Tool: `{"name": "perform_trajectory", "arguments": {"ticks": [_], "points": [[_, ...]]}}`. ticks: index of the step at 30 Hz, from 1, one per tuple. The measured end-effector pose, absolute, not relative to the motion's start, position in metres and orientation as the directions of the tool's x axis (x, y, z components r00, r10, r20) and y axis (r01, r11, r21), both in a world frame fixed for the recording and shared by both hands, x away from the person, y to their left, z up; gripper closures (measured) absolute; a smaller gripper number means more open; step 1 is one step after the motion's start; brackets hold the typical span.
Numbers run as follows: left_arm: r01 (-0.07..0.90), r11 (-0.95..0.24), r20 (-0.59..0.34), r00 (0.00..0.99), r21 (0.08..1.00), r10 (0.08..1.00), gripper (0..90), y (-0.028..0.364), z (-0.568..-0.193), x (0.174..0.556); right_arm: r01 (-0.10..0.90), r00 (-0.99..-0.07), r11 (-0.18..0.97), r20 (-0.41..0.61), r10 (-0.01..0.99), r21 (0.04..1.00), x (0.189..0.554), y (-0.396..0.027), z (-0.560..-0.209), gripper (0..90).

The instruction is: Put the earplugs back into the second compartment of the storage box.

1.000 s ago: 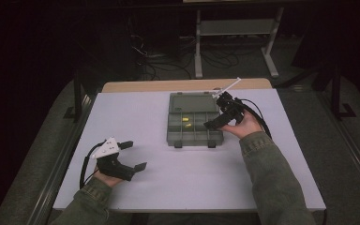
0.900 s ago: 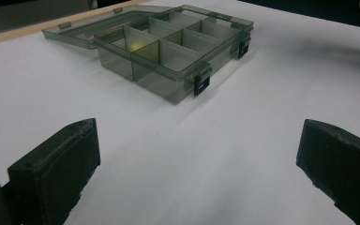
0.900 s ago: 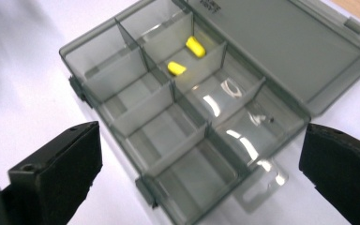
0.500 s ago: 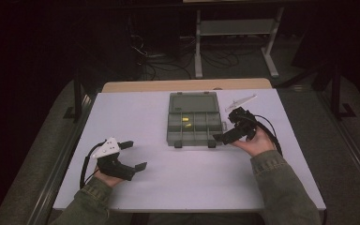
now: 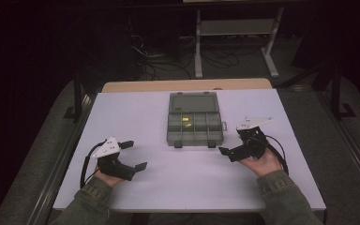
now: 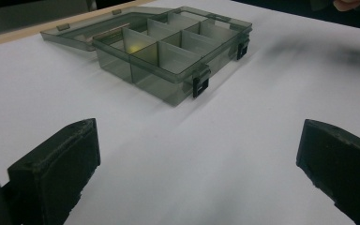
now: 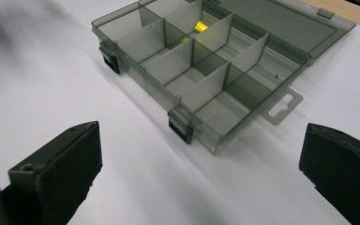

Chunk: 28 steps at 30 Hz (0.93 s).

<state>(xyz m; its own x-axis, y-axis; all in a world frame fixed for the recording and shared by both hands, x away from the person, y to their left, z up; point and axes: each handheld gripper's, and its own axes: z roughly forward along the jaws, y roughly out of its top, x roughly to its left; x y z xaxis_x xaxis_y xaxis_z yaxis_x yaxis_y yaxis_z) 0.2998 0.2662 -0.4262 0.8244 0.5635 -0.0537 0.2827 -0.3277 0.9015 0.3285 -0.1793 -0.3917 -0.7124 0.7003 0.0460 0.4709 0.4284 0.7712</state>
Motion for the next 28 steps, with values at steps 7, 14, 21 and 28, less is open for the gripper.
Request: {"name": "perform_trajectory", "arguments": {"ticks": [7, 14, 21, 28], "points": [[0.287, -0.325, -0.057, 0.821, 0.901, 0.567, 0.0, 0.266, -0.426, 0.301, 0.434, -0.699, 0.353, 0.063, 0.712, 0.829, 0.307, -0.2, -0.399, 0.0], [0.288, -0.325, -0.058, 0.822, 0.901, 0.567, 0.0, 0.266, -0.426, 0.3, 0.416, -0.671, 0.277, 0.087, 0.736, 0.866, 0.297, -0.223, -0.406, 0.0], [0.294, -0.326, -0.061, 0.819, 0.899, 0.57, 0.0, 0.266, -0.427, 0.301, 0.416, -0.653, 0.216, 0.124, 0.747, 0.883, 0.287, -0.238, -0.414, 0.0], [0.301, -0.33, -0.06, 0.814, 0.895, 0.578, 0.0, 0.266, -0.427, 0.302, 0.35, -0.644, 0.141, 0.129, 0.754, 0.926, 0.278, -0.251, -0.412, 0.0]]}}
